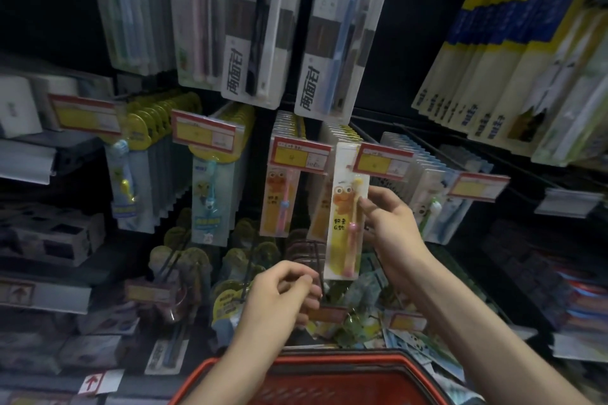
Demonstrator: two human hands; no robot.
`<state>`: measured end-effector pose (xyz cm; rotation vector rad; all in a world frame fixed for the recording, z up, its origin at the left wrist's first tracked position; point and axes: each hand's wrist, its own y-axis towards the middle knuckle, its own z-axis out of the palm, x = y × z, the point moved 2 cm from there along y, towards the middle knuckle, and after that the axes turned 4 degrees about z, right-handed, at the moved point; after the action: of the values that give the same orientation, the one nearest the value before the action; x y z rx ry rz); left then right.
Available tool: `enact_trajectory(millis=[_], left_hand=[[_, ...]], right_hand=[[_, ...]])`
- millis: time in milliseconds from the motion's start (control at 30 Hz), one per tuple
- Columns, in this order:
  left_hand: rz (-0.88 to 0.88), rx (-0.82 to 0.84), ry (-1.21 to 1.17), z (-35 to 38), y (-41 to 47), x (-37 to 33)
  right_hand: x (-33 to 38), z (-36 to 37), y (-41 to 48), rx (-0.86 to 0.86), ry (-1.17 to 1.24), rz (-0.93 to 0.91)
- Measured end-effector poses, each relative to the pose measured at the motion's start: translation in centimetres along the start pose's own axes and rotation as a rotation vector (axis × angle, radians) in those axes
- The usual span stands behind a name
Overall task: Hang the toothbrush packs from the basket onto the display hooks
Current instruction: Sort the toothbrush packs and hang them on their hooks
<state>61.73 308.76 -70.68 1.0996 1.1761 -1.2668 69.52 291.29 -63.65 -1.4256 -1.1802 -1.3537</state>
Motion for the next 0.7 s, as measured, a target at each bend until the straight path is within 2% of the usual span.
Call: enact_trajectory(millis=[200, 467, 600, 700], left_hand=[[-0.001, -0.018, 0.026, -0.2, -0.2, -0.3], [0.013, -0.01, 0.053, -0.5, -0.4, -0.6], [0.034, -0.001, 0.087, -0.7, -0.6, -0.2], [0.037, 0.005, 0.11, -0.7, -0.9, 0.2]], right_hand=[[-0.6, 0.3, 0.8, -0.045, 0.019, 0.043], [-2.3, 0.1, 1.2, -0.123, -0.069, 0.062], [-4.5, -1.0, 0.0, -0.149, -0.192, 0.08], [-6.3, -1.9, -2.0, -0.102, -0.289, 0.092]])
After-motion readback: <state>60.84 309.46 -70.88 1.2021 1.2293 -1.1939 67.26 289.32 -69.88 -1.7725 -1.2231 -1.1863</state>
